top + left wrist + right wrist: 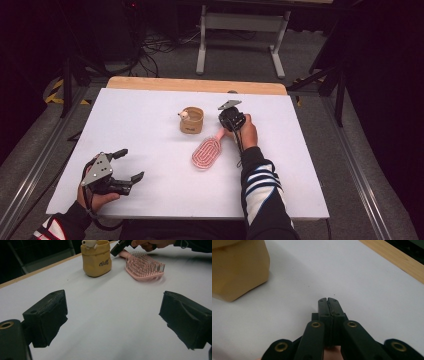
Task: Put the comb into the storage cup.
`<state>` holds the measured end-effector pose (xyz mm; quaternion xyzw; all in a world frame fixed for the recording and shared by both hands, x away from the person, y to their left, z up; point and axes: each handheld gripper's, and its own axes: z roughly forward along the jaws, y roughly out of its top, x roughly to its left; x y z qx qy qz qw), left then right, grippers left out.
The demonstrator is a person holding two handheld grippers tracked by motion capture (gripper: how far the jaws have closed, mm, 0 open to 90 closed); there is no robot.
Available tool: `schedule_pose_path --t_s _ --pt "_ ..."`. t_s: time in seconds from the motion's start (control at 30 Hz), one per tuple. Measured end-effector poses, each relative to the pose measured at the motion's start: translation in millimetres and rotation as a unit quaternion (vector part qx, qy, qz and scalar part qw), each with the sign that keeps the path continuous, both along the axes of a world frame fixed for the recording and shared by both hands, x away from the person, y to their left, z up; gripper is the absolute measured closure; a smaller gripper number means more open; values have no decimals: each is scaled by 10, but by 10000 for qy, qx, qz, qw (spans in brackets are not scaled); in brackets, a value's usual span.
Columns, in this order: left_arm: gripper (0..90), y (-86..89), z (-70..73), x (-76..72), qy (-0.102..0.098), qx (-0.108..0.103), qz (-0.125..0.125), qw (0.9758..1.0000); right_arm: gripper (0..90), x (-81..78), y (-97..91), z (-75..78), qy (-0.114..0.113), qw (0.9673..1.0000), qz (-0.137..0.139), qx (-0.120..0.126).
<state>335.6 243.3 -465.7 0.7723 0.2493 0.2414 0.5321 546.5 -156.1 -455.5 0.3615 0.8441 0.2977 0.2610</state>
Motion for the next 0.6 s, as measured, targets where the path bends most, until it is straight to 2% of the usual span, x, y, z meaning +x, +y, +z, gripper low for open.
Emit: schedule_pose_path --t_s 0.1,0.17,0.27,0.47,0.6 --pt "85 3 -3 5 17 -22 -1 10000 900 0 26 -16 78 9999 28 -91" --pt "85 4 -4 10 15 -2 -7 10000 900 1 74 -35 44 9994 31 -348" --pt "86 7 -6 5 28 6 -10 10000 900 7 41 -26 143 9996 15 -260" --pt "87 5 -15 5 49 23 -10 10000 900 -9 10 -8 258 9993 -54 -273" --pt "86 5 -18 -8 56 33 13 10000 900 -52 -51 4 390 9990 -130 -168"
